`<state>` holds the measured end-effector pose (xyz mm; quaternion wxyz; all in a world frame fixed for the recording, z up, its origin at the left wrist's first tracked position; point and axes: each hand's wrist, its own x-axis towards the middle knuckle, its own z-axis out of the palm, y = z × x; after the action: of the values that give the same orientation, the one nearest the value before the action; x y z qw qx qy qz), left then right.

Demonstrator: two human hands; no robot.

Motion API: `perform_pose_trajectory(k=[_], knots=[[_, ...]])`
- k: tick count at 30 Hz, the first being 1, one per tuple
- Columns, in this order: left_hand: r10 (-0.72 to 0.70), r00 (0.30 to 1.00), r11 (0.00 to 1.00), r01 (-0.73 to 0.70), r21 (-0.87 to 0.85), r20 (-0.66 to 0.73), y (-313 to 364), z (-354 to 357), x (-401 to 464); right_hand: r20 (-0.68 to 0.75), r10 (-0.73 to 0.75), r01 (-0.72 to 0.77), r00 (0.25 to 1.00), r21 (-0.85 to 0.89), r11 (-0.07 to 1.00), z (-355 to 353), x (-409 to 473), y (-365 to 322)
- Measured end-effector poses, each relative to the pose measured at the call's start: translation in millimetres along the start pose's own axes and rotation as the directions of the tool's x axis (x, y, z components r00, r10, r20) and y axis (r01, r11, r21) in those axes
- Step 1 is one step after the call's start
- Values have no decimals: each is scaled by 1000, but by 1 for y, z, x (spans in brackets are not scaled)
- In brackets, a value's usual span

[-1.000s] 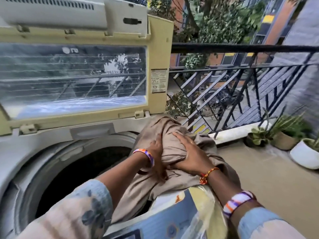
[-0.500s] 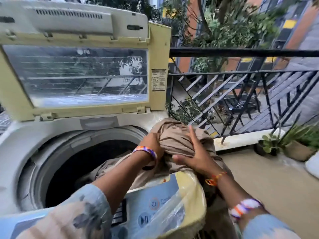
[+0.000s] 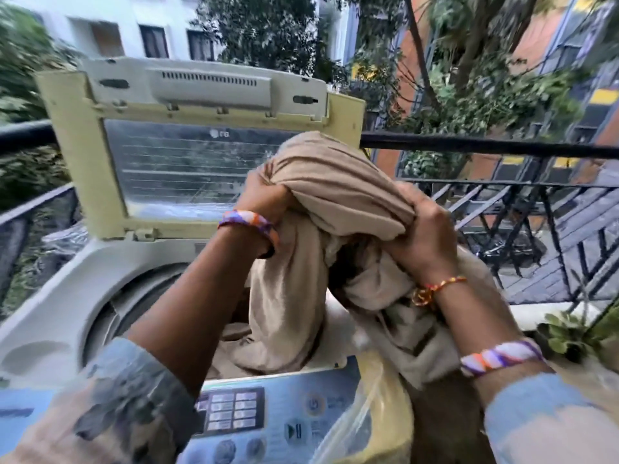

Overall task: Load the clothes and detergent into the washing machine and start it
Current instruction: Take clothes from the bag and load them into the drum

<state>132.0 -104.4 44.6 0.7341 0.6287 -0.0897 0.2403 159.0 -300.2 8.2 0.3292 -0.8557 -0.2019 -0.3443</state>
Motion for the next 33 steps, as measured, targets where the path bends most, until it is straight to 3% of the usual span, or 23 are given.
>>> perform_pose_trajectory(k=[2, 4, 7, 9, 10, 12, 14, 16, 18, 22, 25, 27, 30, 31, 33], knots=[[50, 998, 996, -47, 71, -40, 8, -22, 0, 47, -32, 34, 998, -33, 999, 9, 14, -17], [18, 999, 962, -4, 271, -47, 6, -51, -4, 151, -62, 69, 987, -39, 997, 26, 22, -31], [-120, 986, 749, 166, 642, -115, -25, -115, -19, 395, -120, 175, 911, -105, 979, 62, 16, -47], [-288, 932, 505, 343, 792, -220, -50, -152, -33, 579, -161, 306, 799, -162, 938, 86, 0, -58], [-371, 879, 320, 423, 848, -299, -59, -166, -40, 650, -158, 366, 744, -198, 909, 94, -8, -63], [-404, 821, -50, 420, 906, -403, -67, -187, -55, 729, -140, 465, 670, -266, 844, 101, -22, -70], [-468, 768, -231, 371, 900, -437, -61, -194, -63, 755, -133, 506, 642, -288, 813, 103, -30, -73], [-562, 728, -254, 300, 920, -393, -53, -191, -61, 771, -108, 479, 628, -273, 835, 98, -35, -70], [-637, 708, -207, 224, 952, -306, -51, -179, -59, 780, -82, 423, 621, -245, 873, 90, -37, -65], [-688, 723, 75, 153, 985, -60, -51, -133, -53, 754, -8, 277, 656, -232, 932, 63, -28, -53], [-658, 742, 182, -10, 983, 130, -54, -93, -44, 748, 103, 158, 656, -270, 950, 43, -23, -26], [-604, 763, 166, -165, 972, 232, -58, -67, -39, 787, 218, 46, 577, -298, 954, 34, -28, 0], [-556, 773, 28, -350, 936, 305, -76, -33, -38, 868, 350, 22, 353, -382, 924, 26, -51, 28], [-544, 770, 3, -397, 918, 334, -83, -24, -40, 880, 359, 25, 310, -385, 923, 27, -62, 36], [-531, 761, 21, -429, 903, 374, -98, -15, -46, 894, 329, -40, 304, -333, 942, 29, -84, 42]])
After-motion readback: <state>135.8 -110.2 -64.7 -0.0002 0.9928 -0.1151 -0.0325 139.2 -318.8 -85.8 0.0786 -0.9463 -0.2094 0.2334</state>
